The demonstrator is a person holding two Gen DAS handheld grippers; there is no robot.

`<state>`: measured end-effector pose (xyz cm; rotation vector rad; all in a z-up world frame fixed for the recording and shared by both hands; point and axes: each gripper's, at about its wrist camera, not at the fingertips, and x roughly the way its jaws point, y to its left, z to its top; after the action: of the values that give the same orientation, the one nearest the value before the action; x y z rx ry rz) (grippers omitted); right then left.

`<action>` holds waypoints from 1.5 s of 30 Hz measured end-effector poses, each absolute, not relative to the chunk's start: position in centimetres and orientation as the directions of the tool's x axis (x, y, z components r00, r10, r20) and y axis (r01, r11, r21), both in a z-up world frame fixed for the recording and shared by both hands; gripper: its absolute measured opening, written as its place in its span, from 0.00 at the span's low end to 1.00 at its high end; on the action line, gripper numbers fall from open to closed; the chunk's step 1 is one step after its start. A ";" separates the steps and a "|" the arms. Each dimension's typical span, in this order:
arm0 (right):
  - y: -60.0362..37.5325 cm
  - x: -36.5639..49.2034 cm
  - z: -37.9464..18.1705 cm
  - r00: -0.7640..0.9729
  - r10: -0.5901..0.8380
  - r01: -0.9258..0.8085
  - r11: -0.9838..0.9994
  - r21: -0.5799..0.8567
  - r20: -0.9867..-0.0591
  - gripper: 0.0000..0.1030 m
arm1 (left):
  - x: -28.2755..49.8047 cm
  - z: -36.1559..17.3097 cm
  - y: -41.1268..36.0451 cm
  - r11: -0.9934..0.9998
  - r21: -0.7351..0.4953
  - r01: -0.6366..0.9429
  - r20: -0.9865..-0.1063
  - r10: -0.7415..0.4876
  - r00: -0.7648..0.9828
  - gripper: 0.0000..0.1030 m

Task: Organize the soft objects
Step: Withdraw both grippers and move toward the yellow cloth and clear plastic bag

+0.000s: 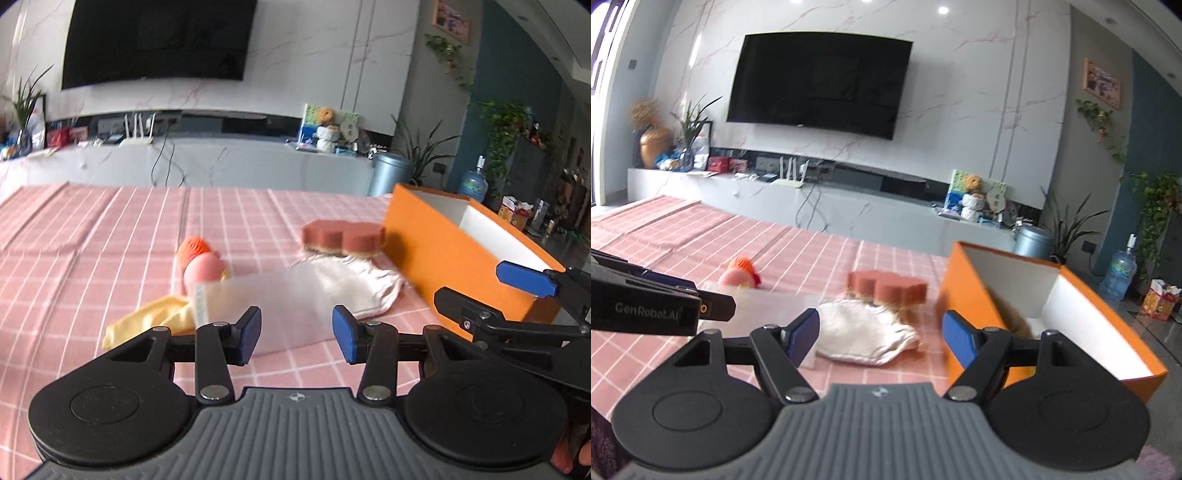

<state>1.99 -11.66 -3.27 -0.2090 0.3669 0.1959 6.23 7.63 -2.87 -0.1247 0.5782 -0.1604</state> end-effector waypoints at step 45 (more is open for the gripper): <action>-1.3 16.2 -10.7 0.626 0.418 -0.486 0.869 0.089 -0.658 0.97 | 12.5 -7.8 17.2 0.998 -0.048 -0.032 -0.686 -0.010 0.727 0.67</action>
<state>16.20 -1.35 -10.69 -0.1013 0.7283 0.5193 12.46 17.18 -7.84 -0.0579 0.7567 0.0122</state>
